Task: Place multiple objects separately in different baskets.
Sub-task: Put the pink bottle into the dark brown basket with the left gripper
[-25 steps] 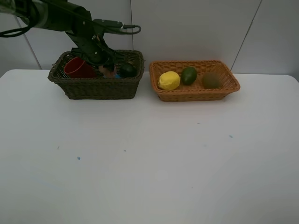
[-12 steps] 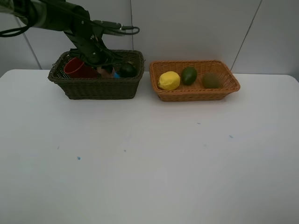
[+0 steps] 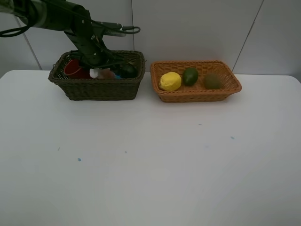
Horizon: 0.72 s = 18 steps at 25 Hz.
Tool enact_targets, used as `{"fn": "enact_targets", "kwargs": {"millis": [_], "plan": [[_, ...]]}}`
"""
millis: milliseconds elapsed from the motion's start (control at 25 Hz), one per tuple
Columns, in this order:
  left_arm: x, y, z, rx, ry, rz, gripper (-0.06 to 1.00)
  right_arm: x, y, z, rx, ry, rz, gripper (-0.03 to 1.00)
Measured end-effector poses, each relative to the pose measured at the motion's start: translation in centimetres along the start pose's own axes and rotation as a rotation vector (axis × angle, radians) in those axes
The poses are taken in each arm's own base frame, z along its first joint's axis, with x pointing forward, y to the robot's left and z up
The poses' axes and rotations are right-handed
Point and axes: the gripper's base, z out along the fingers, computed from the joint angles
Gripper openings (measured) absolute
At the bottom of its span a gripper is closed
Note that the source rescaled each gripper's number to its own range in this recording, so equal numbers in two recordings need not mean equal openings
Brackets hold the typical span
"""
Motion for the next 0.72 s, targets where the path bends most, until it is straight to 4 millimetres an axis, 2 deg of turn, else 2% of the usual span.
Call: {"fn": "enact_targets", "kwargs": {"millis": [480,640,720], "plan": [[0.2,0.1,-0.2,-0.006,0.029,-0.004,1.00,0.0,0.0,0.0,0.000,0.000,0.000,1.00],[-0.5,0.1,-2.0,-0.005,0.010,-0.008,1.00,0.0,0.0,0.0,0.000,0.000,0.000,1.00],[-1.0,0.1,-3.5,-0.002,-0.011,-0.010,1.00,0.0,0.0,0.0,0.000,0.000,0.000,1.00]]}}
